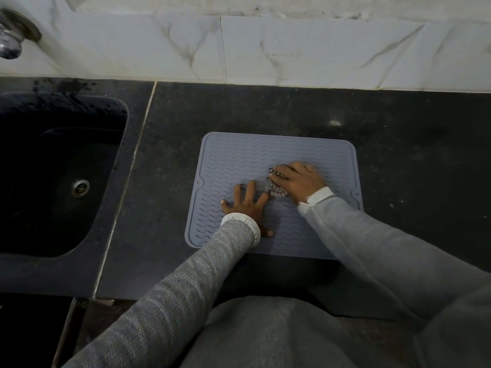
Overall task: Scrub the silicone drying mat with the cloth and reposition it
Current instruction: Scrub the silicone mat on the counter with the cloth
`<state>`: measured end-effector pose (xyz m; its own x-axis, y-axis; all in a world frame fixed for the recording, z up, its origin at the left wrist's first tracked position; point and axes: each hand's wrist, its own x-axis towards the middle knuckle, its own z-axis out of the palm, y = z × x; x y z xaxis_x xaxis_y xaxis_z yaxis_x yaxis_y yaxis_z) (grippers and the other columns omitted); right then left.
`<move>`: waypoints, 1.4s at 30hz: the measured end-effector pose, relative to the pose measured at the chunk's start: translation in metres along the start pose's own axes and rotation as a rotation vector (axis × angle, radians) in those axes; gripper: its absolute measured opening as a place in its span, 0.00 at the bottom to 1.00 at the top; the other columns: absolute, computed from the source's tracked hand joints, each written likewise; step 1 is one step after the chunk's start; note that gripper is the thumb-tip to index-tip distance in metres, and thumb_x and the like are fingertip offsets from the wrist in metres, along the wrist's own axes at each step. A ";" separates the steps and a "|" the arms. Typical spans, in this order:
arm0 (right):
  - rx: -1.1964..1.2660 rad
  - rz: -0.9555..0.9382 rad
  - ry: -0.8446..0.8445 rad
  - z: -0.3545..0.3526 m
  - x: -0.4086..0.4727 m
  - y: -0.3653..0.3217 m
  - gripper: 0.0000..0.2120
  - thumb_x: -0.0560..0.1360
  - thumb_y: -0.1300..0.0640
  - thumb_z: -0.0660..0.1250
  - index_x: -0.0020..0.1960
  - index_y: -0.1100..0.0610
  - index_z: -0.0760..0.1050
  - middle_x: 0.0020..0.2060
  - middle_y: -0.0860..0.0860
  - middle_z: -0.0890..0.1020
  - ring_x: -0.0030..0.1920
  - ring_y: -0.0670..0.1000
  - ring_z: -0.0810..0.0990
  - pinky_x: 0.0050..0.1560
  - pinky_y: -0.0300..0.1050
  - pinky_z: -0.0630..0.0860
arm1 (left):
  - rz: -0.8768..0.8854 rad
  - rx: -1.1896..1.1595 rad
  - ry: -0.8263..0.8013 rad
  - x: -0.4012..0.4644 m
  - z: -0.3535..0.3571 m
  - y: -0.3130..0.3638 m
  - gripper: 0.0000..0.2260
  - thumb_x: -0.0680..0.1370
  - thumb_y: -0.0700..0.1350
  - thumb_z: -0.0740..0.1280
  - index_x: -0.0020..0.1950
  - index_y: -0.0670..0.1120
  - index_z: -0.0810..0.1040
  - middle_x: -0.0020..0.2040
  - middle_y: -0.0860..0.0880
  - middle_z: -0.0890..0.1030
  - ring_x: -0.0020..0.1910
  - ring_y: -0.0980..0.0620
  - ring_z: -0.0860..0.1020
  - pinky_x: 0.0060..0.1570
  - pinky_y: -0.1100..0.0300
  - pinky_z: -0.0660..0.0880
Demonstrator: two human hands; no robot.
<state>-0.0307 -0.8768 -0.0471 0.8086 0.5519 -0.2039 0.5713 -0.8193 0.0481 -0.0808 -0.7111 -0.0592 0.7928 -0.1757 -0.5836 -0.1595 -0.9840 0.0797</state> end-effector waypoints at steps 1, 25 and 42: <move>-0.028 0.005 -0.016 0.004 -0.011 0.010 0.27 0.75 0.54 0.63 0.72 0.49 0.60 0.73 0.50 0.61 0.70 0.57 0.59 0.67 0.54 0.57 | 0.003 -0.007 0.003 0.000 0.000 -0.001 0.45 0.66 0.65 0.71 0.74 0.60 0.47 0.75 0.49 0.38 0.73 0.38 0.39 0.64 0.29 0.53; 0.214 0.074 0.159 -0.017 0.002 -0.007 0.20 0.73 0.61 0.65 0.65 0.52 0.74 0.67 0.51 0.73 0.64 0.59 0.68 0.62 0.55 0.62 | 0.059 0.018 0.025 -0.016 -0.009 -0.076 0.48 0.67 0.61 0.72 0.75 0.60 0.43 0.76 0.48 0.38 0.75 0.41 0.42 0.69 0.36 0.53; 0.039 0.062 0.022 -0.015 0.009 -0.007 0.21 0.77 0.57 0.60 0.69 0.49 0.67 0.71 0.48 0.66 0.68 0.56 0.62 0.64 0.52 0.57 | 0.078 0.020 -0.004 -0.013 -0.009 -0.077 0.49 0.66 0.62 0.73 0.75 0.60 0.41 0.76 0.47 0.37 0.74 0.39 0.40 0.67 0.36 0.56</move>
<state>-0.0251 -0.8640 -0.0345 0.8453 0.5029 -0.1804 0.5146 -0.8572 0.0213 -0.0733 -0.6330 -0.0507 0.7752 -0.2512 -0.5796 -0.2319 -0.9666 0.1088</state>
